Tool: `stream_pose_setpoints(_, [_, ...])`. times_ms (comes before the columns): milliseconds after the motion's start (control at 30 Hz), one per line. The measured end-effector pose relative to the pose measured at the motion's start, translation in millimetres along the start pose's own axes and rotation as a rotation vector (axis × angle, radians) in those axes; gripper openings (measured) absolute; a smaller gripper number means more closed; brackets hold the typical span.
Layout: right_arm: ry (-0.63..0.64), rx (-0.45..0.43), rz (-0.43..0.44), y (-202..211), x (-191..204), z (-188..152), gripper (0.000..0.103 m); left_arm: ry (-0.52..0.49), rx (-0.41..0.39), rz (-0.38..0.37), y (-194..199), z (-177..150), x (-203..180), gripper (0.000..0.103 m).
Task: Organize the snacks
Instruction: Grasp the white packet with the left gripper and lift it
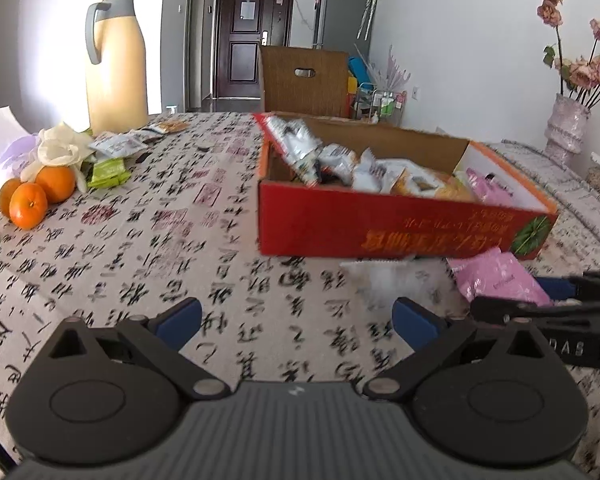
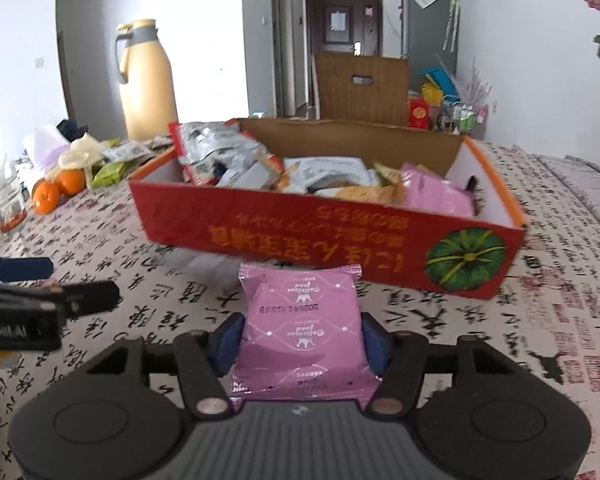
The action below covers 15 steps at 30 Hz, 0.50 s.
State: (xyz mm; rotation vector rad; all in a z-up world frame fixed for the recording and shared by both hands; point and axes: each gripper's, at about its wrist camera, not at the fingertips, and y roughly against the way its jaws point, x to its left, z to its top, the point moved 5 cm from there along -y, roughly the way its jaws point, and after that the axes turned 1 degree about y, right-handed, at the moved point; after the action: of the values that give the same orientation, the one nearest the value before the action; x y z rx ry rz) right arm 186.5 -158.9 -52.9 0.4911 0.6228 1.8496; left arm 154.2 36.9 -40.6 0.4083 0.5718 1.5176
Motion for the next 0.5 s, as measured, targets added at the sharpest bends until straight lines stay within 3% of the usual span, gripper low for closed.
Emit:
stream_pose_setpoints(167, [-0.035, -0.024, -0.037, 11, -23, -3, 0.06, -0.013, 0.01, 0.002, -6, 17, -18, 0.103])
stream_pose_setpoints(500, [-0.12, -0.053, -0.097, 22, -67, -8, 0.06, -0.061, 0.184, 0.041, -58, 12, -54, 0.103])
